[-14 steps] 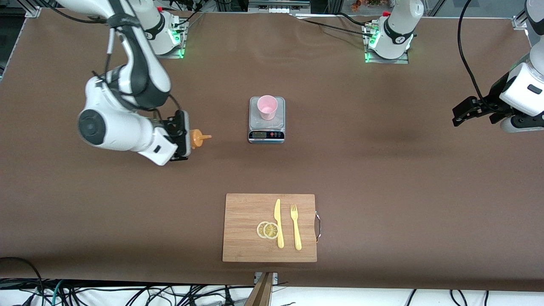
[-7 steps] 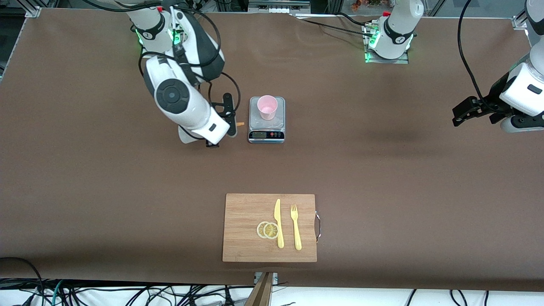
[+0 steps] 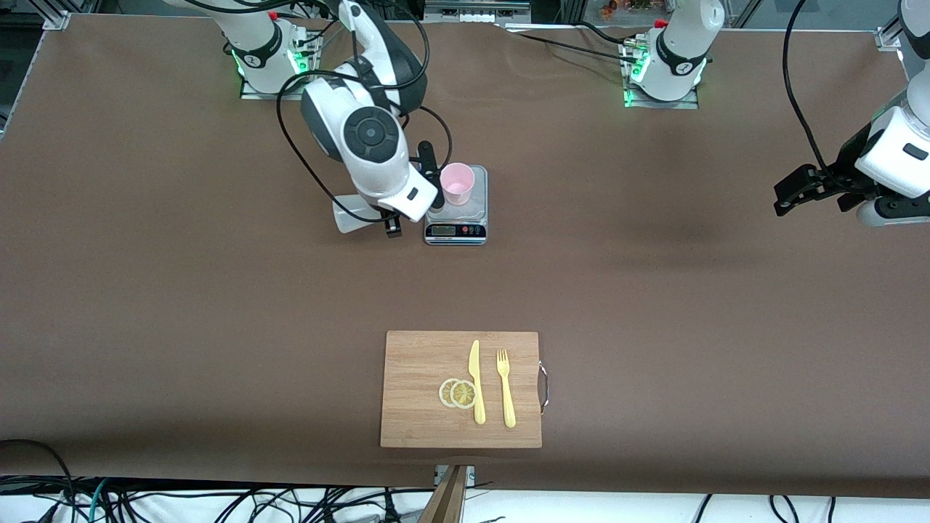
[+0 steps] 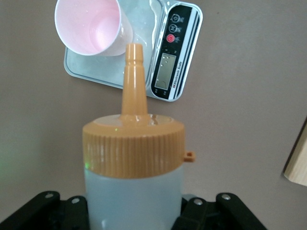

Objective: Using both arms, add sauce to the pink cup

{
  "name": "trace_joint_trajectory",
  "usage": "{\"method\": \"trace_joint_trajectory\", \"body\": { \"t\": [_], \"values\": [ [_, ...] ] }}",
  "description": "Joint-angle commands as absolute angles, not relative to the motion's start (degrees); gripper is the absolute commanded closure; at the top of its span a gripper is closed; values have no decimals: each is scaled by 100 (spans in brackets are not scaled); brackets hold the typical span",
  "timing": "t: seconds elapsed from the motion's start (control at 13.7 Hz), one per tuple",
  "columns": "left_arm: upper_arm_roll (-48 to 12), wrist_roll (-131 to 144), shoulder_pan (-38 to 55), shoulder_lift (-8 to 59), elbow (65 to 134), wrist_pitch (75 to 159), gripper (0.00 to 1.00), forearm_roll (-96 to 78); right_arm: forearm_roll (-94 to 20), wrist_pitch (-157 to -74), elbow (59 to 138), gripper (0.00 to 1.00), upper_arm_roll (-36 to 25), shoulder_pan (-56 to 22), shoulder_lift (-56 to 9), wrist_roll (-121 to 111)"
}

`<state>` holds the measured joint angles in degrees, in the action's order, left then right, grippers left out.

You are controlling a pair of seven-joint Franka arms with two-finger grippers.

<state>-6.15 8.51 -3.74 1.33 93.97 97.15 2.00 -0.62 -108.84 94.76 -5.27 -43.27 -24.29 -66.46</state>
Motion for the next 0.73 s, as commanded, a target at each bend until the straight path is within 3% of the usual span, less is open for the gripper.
{"method": "trace_joint_trajectory", "body": {
  "t": [0.0,0.66],
  "values": [
    [-615,861,-387,228,9193,9580,0,97,280,-10872,9580,100,-571,-4622,-2408,-6347],
    [-615,967,-387,229,9193,9580,0,97,738,-10477,9589,100,-571,-5018,-2496,-6101]
  ]
}}
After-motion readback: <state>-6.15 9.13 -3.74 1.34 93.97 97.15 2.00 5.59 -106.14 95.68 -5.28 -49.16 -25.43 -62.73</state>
